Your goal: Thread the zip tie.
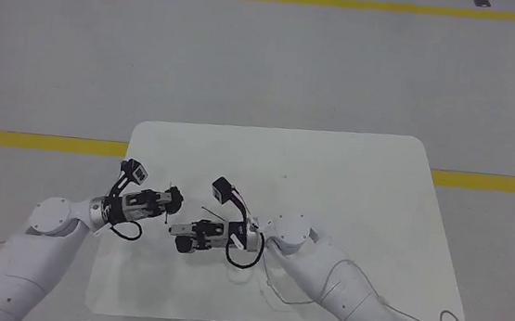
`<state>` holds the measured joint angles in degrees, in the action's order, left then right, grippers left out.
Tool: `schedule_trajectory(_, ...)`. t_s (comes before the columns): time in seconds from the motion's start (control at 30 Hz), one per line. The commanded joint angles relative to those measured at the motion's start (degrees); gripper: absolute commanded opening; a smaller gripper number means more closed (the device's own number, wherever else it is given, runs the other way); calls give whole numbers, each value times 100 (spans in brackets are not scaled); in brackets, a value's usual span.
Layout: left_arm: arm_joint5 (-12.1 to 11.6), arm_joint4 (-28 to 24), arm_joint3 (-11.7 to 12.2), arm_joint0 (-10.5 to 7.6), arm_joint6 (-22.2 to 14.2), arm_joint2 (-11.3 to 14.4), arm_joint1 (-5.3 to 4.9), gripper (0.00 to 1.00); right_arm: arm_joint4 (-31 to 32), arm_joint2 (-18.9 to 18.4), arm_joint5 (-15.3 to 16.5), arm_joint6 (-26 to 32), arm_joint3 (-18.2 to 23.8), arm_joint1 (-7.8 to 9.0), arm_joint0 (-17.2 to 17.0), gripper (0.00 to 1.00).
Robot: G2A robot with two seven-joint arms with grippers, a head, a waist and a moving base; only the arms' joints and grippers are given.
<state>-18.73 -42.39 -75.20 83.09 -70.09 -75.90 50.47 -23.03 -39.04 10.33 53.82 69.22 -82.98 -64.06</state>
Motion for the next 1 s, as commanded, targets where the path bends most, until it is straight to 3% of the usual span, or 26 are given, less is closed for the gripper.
schedule_trajectory(0.0,10,0,-7,8,16,-4,0,0,-16,48,14,-5,-49,-25,31,24)
schedule_trajectory(0.37,61,21,-13,-6,26,22,5,0,36,266,51,-198,-235,-159,193,24)
schedule_trajectory(0.67,82,34,-5,-34,11,50,10,0,77,363,124,-361,-391,-250,275,17)
schedule_trajectory(0.97,77,29,36,-61,-48,70,14,0,162,374,203,-498,-455,-293,282,16)
